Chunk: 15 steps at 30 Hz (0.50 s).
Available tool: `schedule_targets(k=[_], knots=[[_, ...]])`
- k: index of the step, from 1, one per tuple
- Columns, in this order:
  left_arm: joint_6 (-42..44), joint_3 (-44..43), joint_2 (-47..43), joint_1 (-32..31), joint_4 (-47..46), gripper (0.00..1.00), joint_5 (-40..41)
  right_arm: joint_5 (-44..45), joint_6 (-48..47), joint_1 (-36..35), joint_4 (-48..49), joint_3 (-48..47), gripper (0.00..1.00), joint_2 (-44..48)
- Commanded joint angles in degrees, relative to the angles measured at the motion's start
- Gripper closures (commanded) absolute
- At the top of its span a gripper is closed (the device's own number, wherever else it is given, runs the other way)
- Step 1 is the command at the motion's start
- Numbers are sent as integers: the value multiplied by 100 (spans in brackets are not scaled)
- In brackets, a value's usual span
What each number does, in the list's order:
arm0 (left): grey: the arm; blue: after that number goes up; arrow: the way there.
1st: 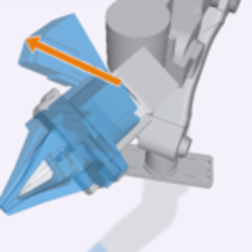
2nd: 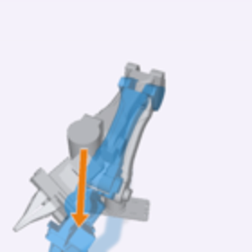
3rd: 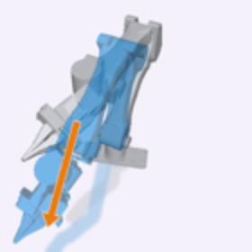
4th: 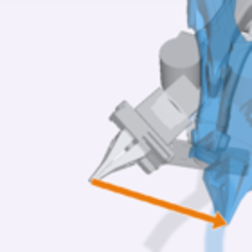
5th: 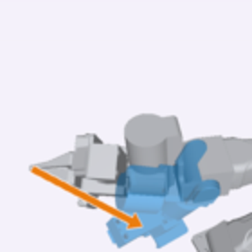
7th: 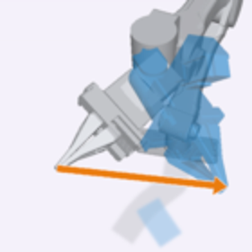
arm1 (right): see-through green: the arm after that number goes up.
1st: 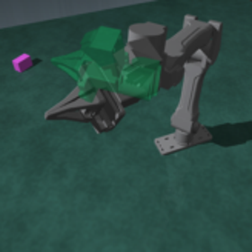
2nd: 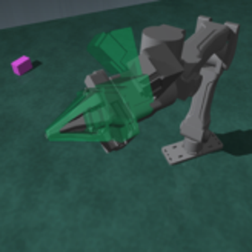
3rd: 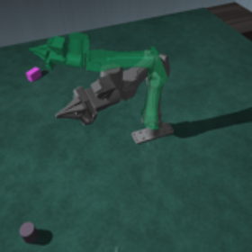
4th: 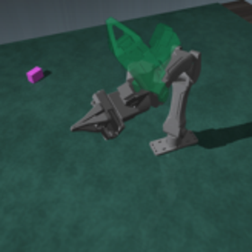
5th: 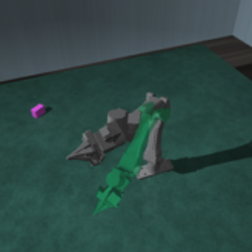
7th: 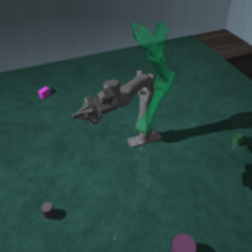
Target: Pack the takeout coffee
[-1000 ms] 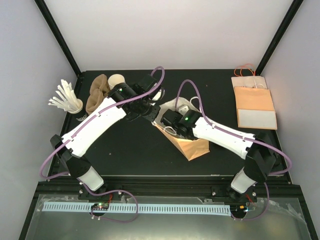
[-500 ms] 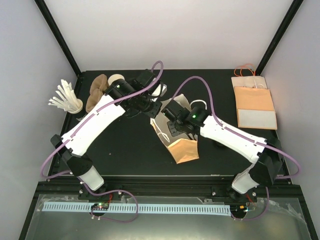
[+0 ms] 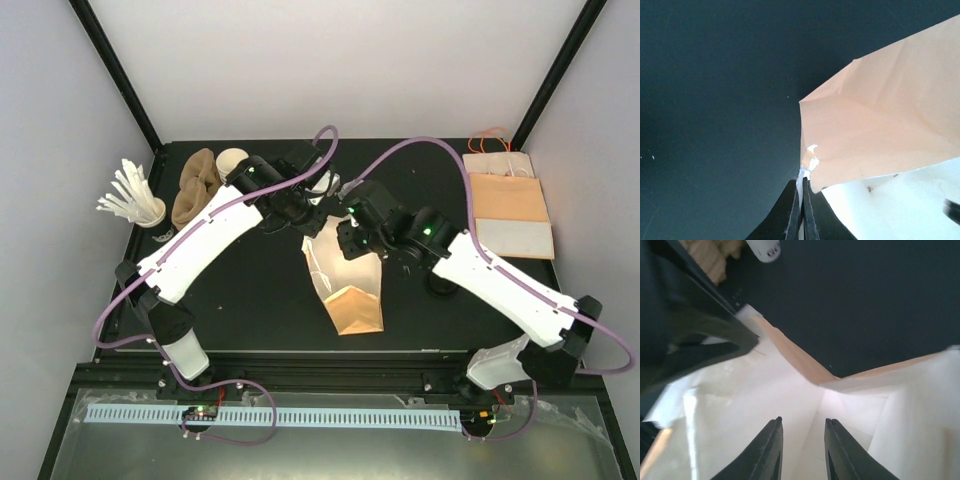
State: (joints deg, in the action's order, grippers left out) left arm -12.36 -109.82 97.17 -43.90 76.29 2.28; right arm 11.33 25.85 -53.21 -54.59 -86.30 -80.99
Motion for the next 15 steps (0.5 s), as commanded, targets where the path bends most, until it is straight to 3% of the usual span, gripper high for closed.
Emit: schedule_targets(k=[1, 7, 15], knots=[[107, -228, 34, 48, 46, 96, -85, -351, -1, 30, 236, -221, 73, 463], [145, -391, 133, 65, 21, 92, -147, -561, 2, 30, 266, -574, 68, 954], [203, -562, -51, 63, -304, 54, -592, -196, 9, 40, -11, -767, 52, 1540]])
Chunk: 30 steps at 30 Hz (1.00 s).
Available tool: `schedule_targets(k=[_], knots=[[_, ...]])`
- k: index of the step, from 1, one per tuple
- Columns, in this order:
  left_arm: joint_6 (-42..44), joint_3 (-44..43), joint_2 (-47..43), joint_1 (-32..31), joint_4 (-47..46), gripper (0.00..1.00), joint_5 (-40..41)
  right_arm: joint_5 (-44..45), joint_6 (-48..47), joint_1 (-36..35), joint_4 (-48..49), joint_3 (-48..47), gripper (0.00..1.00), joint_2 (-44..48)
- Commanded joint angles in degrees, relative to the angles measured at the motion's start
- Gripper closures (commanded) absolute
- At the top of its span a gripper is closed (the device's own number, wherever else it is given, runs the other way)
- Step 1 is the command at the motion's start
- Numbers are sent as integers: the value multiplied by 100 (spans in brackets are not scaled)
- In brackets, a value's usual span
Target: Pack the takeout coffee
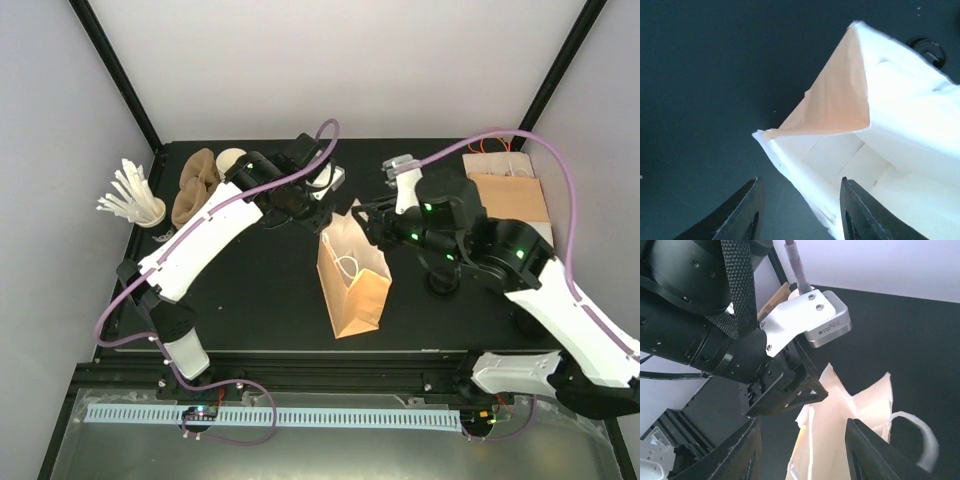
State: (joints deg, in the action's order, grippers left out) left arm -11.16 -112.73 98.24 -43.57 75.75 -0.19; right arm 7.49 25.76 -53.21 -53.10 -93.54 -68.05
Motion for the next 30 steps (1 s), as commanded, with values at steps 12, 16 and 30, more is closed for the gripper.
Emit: schedule_targets(k=[12, 16, 30], knots=[[1108, 1093, -1816, 7, -1547, 47, -1698, -1371, -310, 39, -49, 1071, 53, 1109], [1587, 2533, -2957, -128, -2937, 42, -2874, -1728, -377, 39, 305, 1613, 53, 1485], [2816, 2910, -2822, -583, -3047, 35, -2412, -885, -162, 39, 1079, 2435, 49, 2684]])
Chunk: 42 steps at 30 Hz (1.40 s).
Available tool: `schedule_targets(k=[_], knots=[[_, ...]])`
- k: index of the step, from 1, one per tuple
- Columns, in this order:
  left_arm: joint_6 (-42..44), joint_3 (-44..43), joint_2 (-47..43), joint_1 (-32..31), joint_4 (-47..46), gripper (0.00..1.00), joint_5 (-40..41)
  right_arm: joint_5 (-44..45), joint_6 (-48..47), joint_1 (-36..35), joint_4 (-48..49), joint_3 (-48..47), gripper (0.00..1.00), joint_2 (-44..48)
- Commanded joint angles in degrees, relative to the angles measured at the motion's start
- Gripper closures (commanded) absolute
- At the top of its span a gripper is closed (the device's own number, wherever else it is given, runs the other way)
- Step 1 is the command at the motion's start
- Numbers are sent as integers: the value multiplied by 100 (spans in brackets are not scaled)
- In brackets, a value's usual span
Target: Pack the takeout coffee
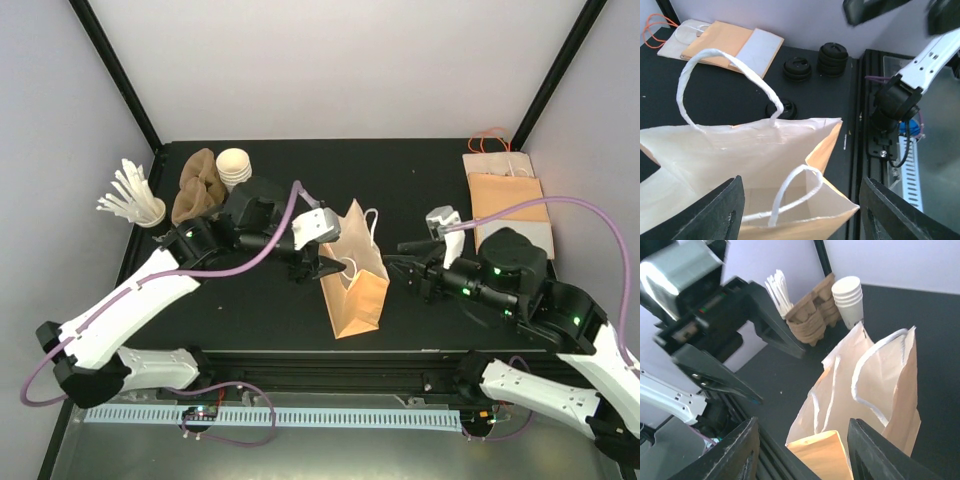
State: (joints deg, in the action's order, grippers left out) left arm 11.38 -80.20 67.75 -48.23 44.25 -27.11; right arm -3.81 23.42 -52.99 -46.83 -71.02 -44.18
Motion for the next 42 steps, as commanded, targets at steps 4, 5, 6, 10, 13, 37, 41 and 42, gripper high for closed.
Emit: schedule_targets(k=[4, 5, 6, 10, 13, 37, 41, 42], knots=[[943, -805, 749, -309, 643, 39, 797, 353, 92, 17, 410, 276, 49, 449], [1023, -930, 885, -389, 787, 41, 901, 373, 93, 19, 393, 298, 49, 460], [1099, -1043, 992, -463, 923, 44, 994, 398, 97, 17, 379, 318, 49, 477], [1382, -1423, 1353, -688, 1459, 60, 1295, 430, 121, 20, 375, 397, 48, 517], [1565, -1526, 1505, -799, 1755, 61, 1409, 449, 128, 17, 376, 430, 48, 518], [1338, -420, 608, -986, 466, 98, 2053, -175, 767, 16, 362, 305, 47, -323], [1129, 354, -174, -998, -639, 98, 2137, -576, 1172, 16, 126, -29, 47, -739], [1061, 508, -324, -1003, -868, 98, 2180, -611, 1306, 16, 133, -60, 47, -787]])
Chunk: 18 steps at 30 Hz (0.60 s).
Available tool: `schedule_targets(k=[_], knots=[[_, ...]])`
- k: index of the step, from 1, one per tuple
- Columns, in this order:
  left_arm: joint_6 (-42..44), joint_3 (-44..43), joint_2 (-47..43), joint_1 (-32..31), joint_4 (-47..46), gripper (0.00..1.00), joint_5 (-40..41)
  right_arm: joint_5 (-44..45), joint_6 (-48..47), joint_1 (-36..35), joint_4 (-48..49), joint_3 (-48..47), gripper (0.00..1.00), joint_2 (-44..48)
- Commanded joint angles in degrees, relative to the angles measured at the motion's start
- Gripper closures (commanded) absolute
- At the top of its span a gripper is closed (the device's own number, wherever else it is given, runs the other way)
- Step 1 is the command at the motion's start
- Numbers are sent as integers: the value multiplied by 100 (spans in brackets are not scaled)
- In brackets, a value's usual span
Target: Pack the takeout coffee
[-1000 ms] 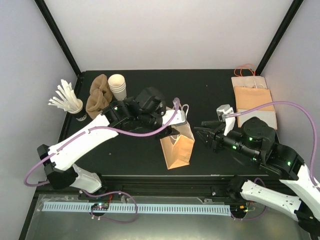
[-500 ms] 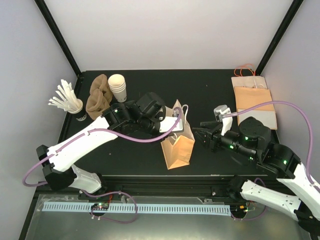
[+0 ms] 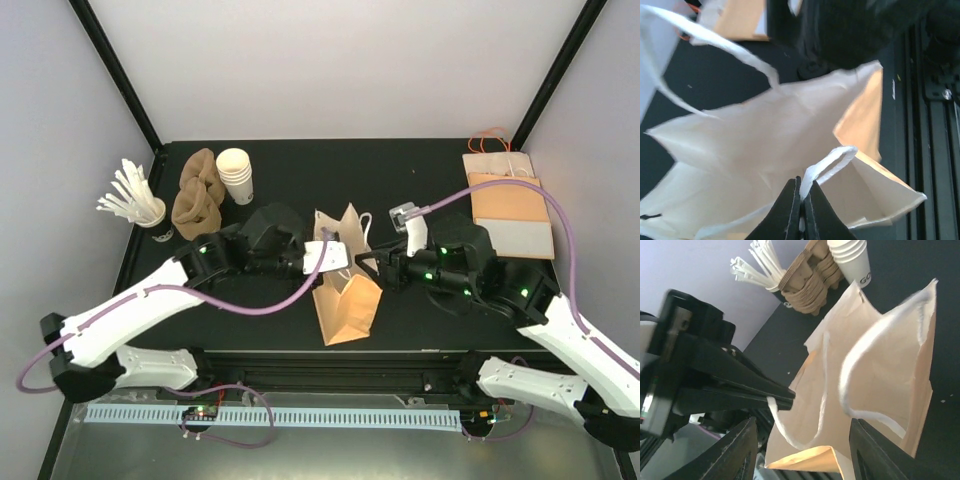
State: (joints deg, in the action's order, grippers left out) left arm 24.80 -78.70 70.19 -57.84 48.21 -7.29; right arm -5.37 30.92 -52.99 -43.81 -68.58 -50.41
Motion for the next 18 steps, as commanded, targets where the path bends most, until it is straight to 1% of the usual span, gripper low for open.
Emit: schedule_targets(k=[1, 3, 6, 9, 12, 14, 15, 18], knots=[[-342, 514, -761, -40, -1465, 96, 233, -493, 673, 19, -113, -309, 47, -184], [-438, 792, -984, -35, -1819, 92, 309, -547, 909, 17, 53, -255, 47, -180], [-592, 1061, -1143, -35, -2137, 90, 452, -636, 1073, 17, 308, -173, 47, -154], [-894, 1061, -1117, -38, -2164, 89, 786, -533, 1133, 21, 384, -154, 46, -127], [-1361, 1093, -1119, -43, -2135, 87, 1316, -424, 1197, 17, 437, -86, 45, -77], [-1802, 1190, -1208, -43, -2186, 82, 1676, -430, 1262, 21, 468, -56, 44, -73], [-1974, 1269, -1274, -43, -2243, 77, 1883, -431, 1328, 17, 478, -46, 44, -80], [-2538, 1557, -1537, -36, -2484, 67, 2192, -427, 1547, 25, 508, -42, 40, -119]])
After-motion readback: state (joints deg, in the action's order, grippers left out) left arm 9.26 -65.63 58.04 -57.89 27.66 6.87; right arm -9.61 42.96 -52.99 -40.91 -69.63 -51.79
